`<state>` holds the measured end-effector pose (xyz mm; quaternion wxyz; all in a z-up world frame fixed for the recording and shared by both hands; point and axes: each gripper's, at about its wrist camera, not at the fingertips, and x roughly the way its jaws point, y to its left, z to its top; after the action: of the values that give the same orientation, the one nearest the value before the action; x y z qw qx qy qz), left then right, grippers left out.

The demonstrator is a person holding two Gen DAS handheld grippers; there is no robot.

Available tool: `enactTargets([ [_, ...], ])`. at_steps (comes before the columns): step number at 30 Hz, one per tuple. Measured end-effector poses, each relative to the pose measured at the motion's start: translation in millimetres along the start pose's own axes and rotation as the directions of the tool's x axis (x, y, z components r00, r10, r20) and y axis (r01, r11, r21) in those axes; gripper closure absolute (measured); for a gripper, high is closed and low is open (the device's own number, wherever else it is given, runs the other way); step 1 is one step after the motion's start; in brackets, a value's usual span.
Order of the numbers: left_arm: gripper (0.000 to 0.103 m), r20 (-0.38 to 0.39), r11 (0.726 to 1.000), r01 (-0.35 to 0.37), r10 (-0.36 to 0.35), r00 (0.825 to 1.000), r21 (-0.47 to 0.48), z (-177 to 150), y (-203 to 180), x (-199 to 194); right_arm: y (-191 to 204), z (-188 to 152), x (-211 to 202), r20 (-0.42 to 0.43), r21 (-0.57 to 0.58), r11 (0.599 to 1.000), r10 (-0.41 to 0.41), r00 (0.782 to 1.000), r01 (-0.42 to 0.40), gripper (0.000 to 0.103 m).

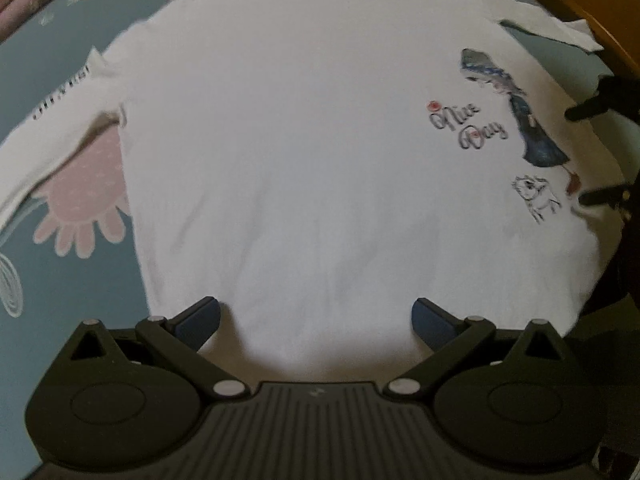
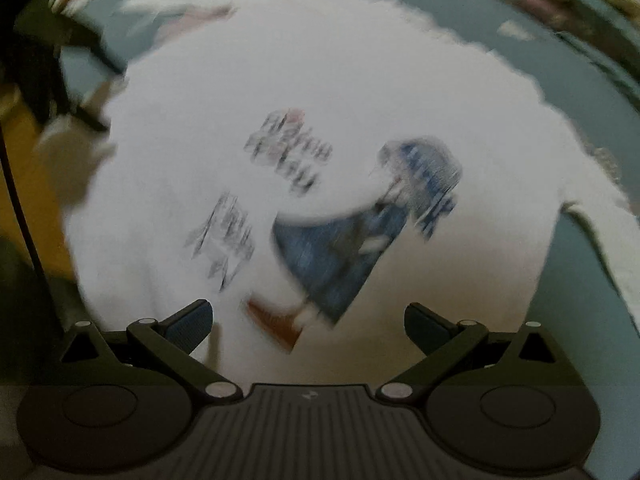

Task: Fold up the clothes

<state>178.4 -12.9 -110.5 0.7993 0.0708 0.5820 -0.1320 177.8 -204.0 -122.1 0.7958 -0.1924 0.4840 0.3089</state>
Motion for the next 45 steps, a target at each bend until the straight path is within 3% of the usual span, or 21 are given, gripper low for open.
enactTargets([
  [3,0.001,-0.008,1.0,-0.015,0.015,1.0,0.019,-4,-3,4,-19,7,11,-0.024,0.08,0.996,-0.03,0.999,0.032,0.0],
  [7,0.001,-0.027,0.999,-0.013,0.014,1.0,0.049,-6,-3,5,-32,-18,3,-0.041,0.185,0.981,-0.053,0.998,0.059,0.0],
  [12,0.002,-0.044,0.999,-0.026,0.028,0.999,0.048,-2,-6,7,-20,-36,-11,-0.078,0.115,0.99,-0.076,0.994,0.085,0.0],
  [18,0.002,0.092,0.996,-0.004,-0.004,0.996,0.088,28,-23,-7,-6,-13,-16,0.021,0.07,0.998,-0.01,1.0,0.009,0.0],
  [25,0.002,0.233,0.989,0.003,-0.038,0.972,0.15,89,-30,19,6,-10,11,-0.014,0.022,0.999,-0.026,1.0,0.026,0.0],
  [27,0.002,0.253,0.991,-0.014,-0.019,0.967,0.13,110,-25,35,6,-10,11,-0.024,0.029,0.999,-0.031,0.999,0.031,0.0],
  [30,0.002,0.241,0.997,-0.062,0.051,0.969,0.037,113,7,49,6,-9,12,-0.036,0.037,0.999,-0.038,0.999,0.04,0.0],
  [35,0.001,0.167,0.984,-0.06,0.087,0.982,-0.165,90,65,50,5,-11,11,-0.037,0.034,0.999,-0.036,0.999,0.037,0.0],
  [40,0.002,0.103,0.968,-0.101,0.127,0.987,-0.23,69,79,37,3,-6,15,-0.047,0.035,0.998,-0.041,0.998,0.043,0.0],
  [42,0.003,0.12,0.962,-0.08,0.115,0.986,-0.26,67,82,29,2,-4,15,-0.053,0.036,0.998,-0.043,0.998,0.045,0.0],
  [45,0.003,0.213,0.969,-0.087,0.138,0.967,-0.232,83,83,12,2,-1,16,-0.062,0.038,0.998,-0.047,0.997,0.049,0.0],
])
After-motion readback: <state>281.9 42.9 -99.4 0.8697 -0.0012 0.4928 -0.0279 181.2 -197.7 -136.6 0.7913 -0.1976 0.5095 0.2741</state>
